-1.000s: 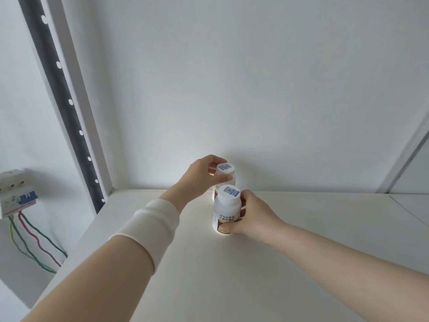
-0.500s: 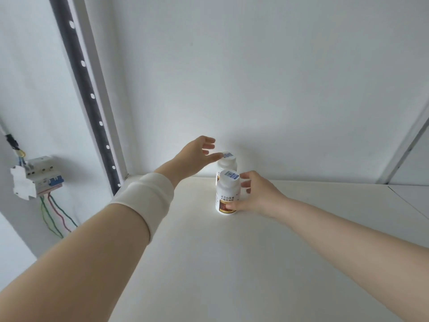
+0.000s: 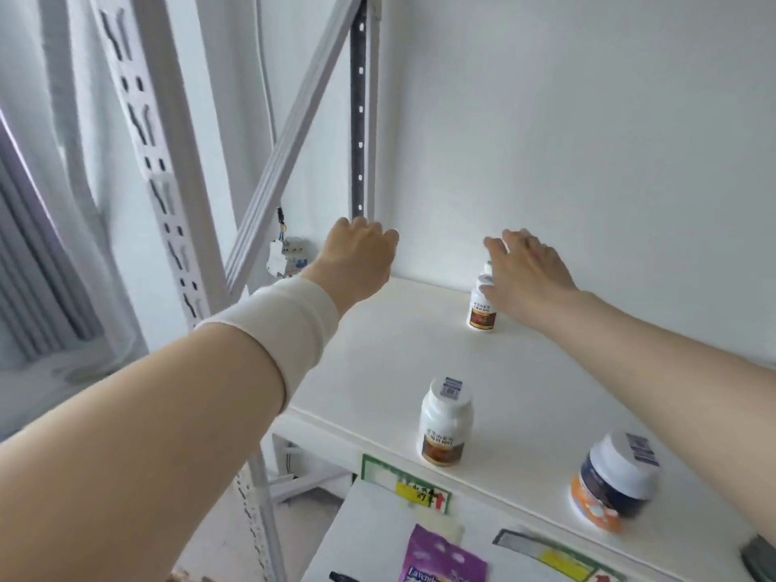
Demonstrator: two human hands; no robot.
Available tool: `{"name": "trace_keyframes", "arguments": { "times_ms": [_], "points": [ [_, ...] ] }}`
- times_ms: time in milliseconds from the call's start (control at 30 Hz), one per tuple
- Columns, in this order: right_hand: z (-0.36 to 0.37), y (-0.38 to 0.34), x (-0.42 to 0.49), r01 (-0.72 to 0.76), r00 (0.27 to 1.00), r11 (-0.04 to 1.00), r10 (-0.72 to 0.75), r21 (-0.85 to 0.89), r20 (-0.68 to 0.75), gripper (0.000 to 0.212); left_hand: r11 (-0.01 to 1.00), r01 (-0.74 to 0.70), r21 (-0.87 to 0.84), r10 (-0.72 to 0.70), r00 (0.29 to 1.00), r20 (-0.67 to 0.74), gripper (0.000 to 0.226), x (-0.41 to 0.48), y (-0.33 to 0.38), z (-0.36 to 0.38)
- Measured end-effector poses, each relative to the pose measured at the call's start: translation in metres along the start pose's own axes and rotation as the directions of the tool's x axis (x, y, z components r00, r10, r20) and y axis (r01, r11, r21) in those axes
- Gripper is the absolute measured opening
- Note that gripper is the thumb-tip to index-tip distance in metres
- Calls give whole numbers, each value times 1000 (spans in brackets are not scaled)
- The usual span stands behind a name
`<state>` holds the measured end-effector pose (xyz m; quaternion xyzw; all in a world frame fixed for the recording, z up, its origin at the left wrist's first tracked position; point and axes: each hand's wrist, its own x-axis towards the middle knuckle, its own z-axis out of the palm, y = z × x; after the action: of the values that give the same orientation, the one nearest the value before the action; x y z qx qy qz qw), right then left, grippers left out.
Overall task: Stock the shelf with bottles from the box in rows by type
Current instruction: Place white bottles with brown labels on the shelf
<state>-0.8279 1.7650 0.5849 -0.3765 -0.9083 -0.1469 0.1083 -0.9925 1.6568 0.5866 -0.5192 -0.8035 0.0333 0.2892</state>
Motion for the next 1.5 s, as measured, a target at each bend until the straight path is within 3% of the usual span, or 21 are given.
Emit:
{"name": "trace_keyframes", "arguments": {
  "times_ms": [100,267,467,667,867,1067,1233,1400,1500],
  "points": [
    [-18,-46,-17,109,994,994,-108,18,-27,55,996,48,81,-50,999,17,33,-45,-25,-19],
    [-37,-140,-53,291,956,953,-288,79,-58,52,986,161,32,-163,985,60,35,-131,-74,-29],
    [-16,-270,-107,515,856,852,-518,90,3,50,970,236,68,-245,941,235,33,-254,-146,13],
    [51,-394,-148,669,711,733,-680,125,181,48,894,433,113,-430,759,490,30,-388,-193,101],
    [140,-459,-186,747,559,650,-727,138,400,50,802,582,134,-494,520,697,33,-494,-187,183],
    [239,-499,-206,764,381,587,-744,265,549,44,537,832,139,-531,206,822,32,-555,-150,268],
    [333,-526,-251,751,174,547,-705,371,688,47,266,937,225,-382,-111,917,37,-604,-84,336],
    [418,-556,-297,583,29,663,-595,470,803,55,-201,920,337,-232,-378,896,37,-651,-41,397],
    [467,-574,-310,457,-19,760,-511,462,859,63,-420,838,349,-180,-454,873,49,-670,-30,439]
  ]
}}
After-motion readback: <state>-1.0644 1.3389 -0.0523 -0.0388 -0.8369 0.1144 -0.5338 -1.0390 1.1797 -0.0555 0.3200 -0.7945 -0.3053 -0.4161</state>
